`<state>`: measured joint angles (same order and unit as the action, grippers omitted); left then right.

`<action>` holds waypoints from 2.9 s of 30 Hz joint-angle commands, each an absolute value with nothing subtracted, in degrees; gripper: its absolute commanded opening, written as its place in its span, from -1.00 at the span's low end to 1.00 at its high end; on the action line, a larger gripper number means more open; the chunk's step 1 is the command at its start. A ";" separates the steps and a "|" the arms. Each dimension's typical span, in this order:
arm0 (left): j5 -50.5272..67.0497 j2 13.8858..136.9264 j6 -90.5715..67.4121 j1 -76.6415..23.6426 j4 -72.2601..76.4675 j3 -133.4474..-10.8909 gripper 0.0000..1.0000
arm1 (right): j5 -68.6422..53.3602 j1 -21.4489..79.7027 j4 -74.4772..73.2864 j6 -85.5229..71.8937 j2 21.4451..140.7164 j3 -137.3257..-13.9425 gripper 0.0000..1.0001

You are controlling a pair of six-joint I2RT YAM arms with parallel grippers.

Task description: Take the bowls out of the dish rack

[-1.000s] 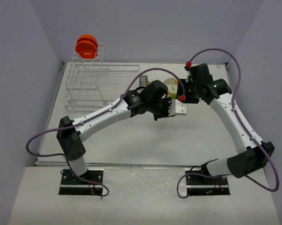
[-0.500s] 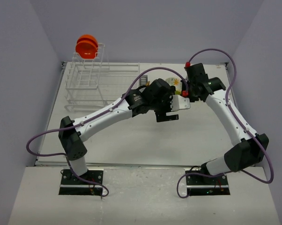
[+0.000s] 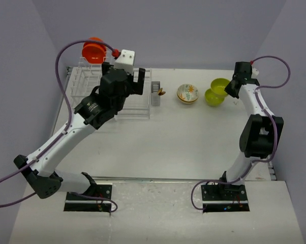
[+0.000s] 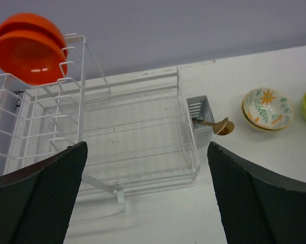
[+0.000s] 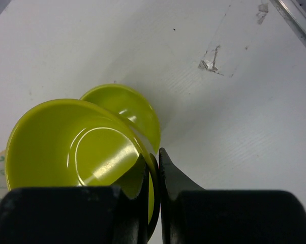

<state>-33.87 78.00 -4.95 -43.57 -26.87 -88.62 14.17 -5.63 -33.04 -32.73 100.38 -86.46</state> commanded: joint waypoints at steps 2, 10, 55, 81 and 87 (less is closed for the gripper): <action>-38.33 73.31 -14.24 -44.65 -25.58 -87.28 1.00 | 13.37 -7.29 -24.63 -34.81 106.43 -89.48 -1.00; -39.73 68.20 -16.78 -43.77 -22.94 -83.24 1.00 | 7.74 -7.47 -18.20 -35.51 108.28 -84.91 -0.93; -11.60 101.07 -67.23 -1.58 -15.29 -108.45 0.91 | -35.24 -7.03 -17.84 -37.62 52.47 -61.00 0.93; -12.48 106.44 -70.40 0.00 -5.01 -101.69 -0.32 | -32.34 -6.94 -20.39 -36.21 46.85 -63.54 0.95; -12.66 105.91 -70.75 0.00 -5.19 -100.81 -0.79 | -31.81 -6.94 -20.48 -35.95 46.58 -63.98 0.95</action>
